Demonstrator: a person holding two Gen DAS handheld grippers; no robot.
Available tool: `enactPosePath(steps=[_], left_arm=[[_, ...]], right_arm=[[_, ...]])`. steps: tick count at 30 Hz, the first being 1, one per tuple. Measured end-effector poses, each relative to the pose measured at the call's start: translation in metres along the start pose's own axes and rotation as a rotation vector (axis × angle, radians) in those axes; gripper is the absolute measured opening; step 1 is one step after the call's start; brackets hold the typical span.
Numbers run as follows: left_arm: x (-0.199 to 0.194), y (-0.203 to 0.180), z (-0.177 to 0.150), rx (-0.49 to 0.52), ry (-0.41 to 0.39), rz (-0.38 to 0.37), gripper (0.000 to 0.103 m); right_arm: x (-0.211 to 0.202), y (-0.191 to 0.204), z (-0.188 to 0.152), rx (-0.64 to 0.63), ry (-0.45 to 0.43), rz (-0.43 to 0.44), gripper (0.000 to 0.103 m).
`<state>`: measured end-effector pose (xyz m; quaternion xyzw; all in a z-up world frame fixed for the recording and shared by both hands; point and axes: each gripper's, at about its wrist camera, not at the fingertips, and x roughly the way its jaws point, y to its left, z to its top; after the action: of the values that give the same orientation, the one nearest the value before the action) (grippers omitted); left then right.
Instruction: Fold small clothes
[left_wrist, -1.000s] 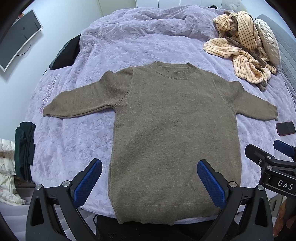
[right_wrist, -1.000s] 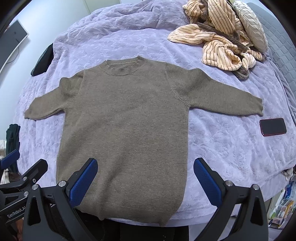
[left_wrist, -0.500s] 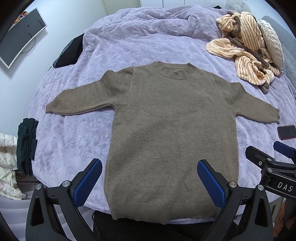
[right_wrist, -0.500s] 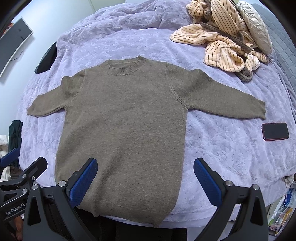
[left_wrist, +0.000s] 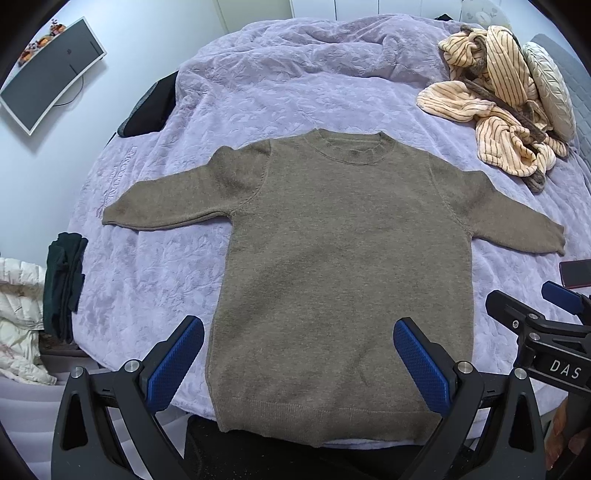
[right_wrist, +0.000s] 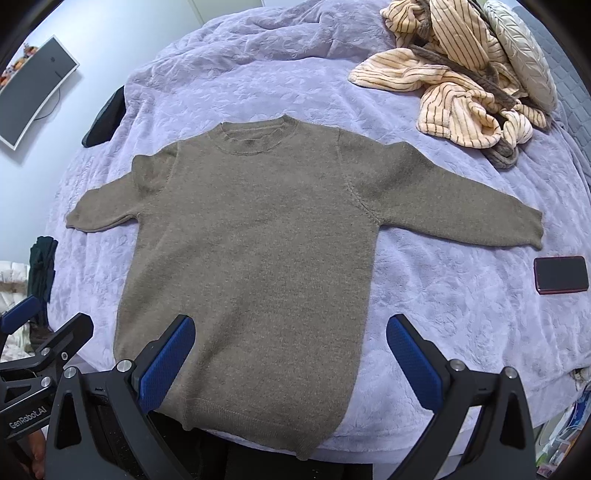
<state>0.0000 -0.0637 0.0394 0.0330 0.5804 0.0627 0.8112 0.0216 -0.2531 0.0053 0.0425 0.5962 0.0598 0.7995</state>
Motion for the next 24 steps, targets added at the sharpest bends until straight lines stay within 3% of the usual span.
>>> enactPosePath(steps=[12, 24], left_arm=[[-0.001, -0.001, -0.008, -0.049, 0.003, 0.037, 0.103], [0.033, 0.031, -0.002, -0.058, 0.054, -0.038, 0.103]], right_arm=[[0.011, -0.006, 0.003, -0.035, 0.023, 0.036, 0.103], [0.02, 0.006, 0.005, -0.015, 0.055, -0.015, 0.103]])
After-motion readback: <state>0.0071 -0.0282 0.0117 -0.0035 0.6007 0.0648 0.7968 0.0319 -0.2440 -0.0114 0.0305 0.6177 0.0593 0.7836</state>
